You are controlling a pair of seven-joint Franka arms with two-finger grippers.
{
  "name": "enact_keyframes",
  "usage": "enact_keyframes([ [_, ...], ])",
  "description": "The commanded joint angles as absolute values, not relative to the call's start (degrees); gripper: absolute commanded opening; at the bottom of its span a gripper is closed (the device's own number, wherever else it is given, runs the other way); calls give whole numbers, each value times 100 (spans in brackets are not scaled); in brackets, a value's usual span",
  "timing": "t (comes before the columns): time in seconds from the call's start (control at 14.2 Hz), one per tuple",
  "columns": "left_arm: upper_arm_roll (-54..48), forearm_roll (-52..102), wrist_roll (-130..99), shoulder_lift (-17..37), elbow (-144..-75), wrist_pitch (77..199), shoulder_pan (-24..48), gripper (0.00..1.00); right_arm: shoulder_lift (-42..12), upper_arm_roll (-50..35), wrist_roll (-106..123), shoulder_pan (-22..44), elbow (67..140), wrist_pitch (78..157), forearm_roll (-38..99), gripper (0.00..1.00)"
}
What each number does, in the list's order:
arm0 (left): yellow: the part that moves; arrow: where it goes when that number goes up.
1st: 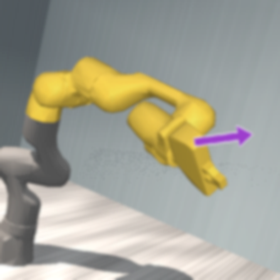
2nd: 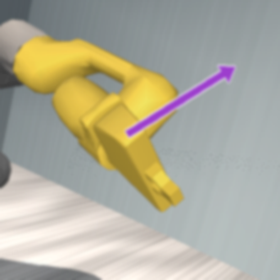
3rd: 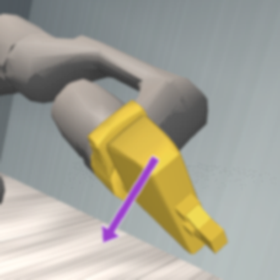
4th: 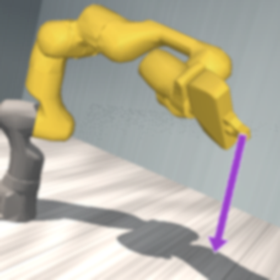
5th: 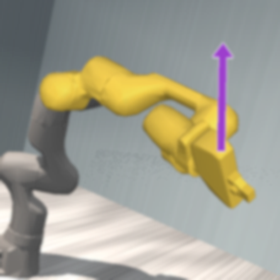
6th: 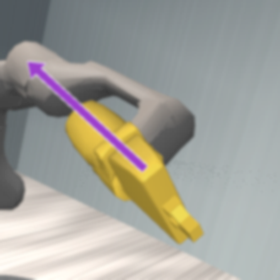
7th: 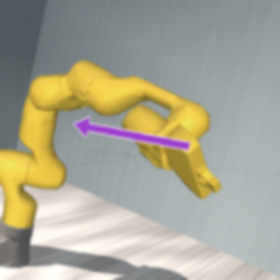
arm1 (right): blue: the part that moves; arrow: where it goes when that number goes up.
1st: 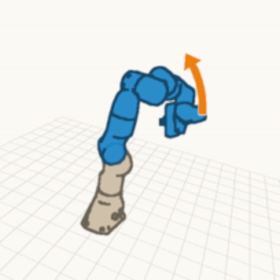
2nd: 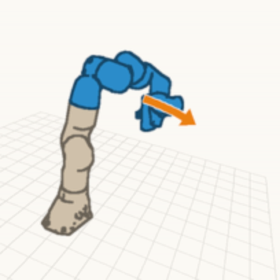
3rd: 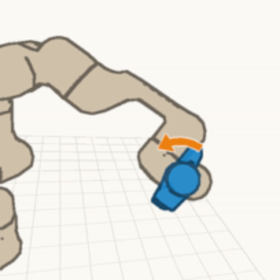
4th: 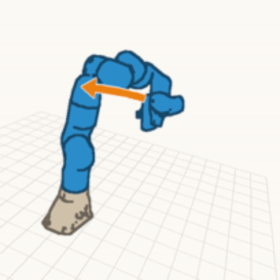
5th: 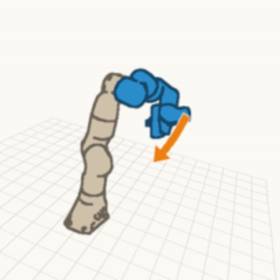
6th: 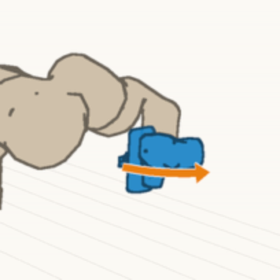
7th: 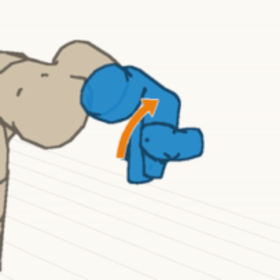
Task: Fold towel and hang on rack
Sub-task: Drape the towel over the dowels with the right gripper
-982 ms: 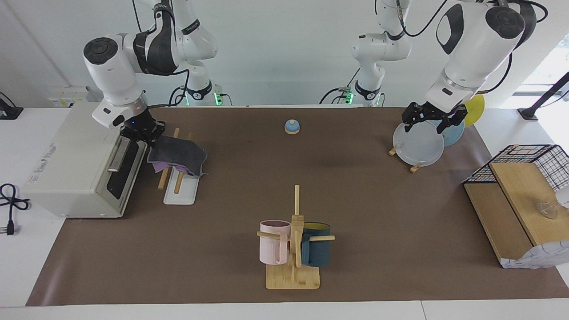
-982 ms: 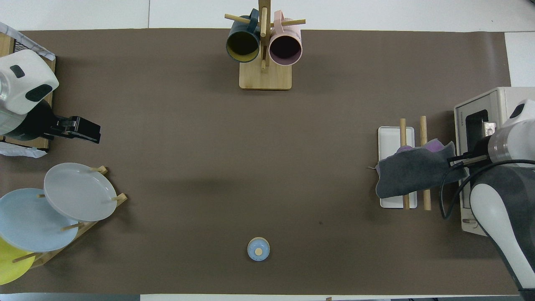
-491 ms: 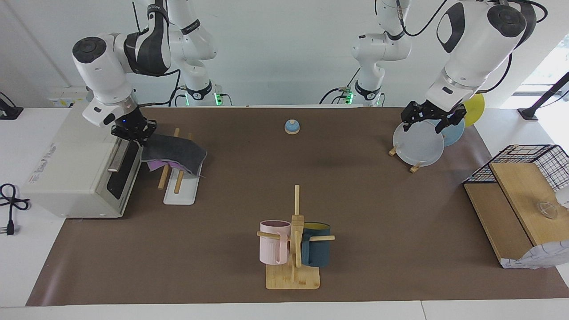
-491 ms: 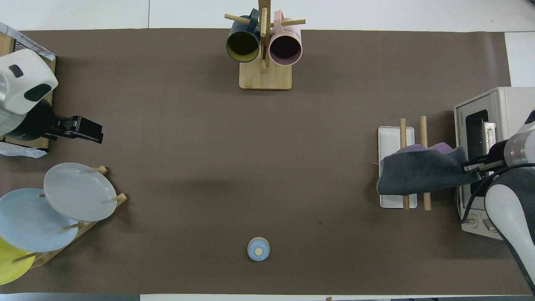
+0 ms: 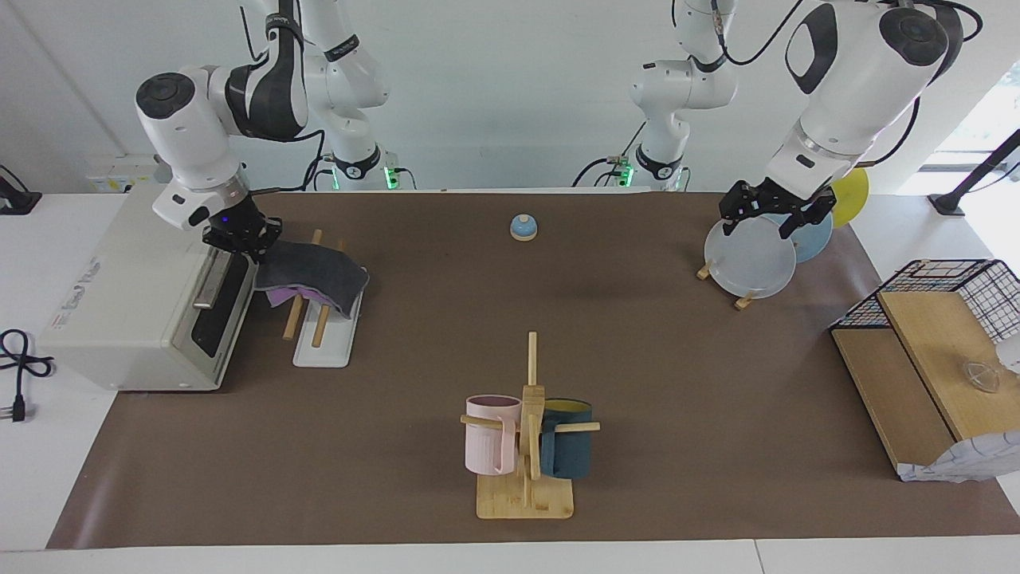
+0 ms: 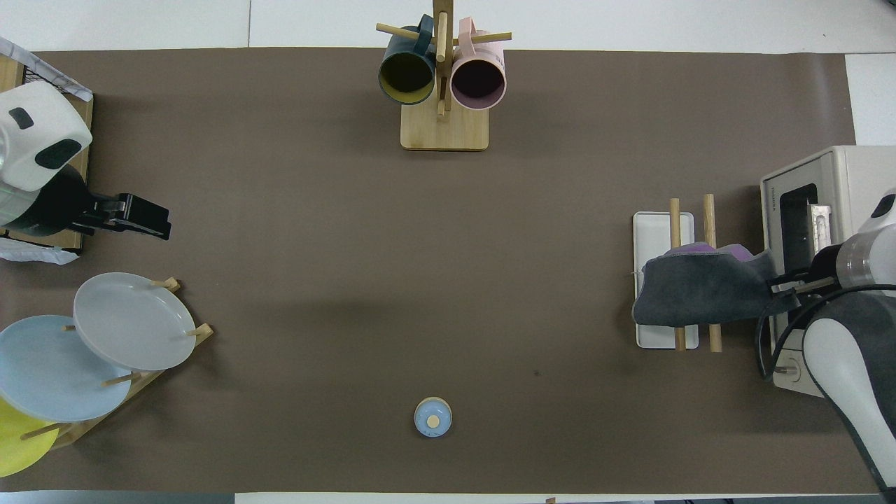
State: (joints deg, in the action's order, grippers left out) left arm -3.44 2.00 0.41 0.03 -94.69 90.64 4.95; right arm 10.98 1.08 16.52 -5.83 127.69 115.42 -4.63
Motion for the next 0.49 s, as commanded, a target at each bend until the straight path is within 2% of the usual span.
enact_keyframes([
  [0.0, -290, 272, 35, -132, -9519, 9018, 580, 100, 1248, 35, 1512, -642, 12973, 11681, -510, 14],
  [0.14, -290, 272, 53, -141, -9519, 9035, 580, 100, 1248, 35, 1512, -650, 12964, 11681, -501, 42],
  [0.28, -290, 272, 53, -141, -9519, 9053, 580, 100, 1222, 35, 1529, -650, 12903, 11663, -484, 100],
  [0.42, -290, 272, 53, -141, -9519, 9044, 580, 100, 1195, 26, 1529, -607, 12719, 11593, -466, 100],
])
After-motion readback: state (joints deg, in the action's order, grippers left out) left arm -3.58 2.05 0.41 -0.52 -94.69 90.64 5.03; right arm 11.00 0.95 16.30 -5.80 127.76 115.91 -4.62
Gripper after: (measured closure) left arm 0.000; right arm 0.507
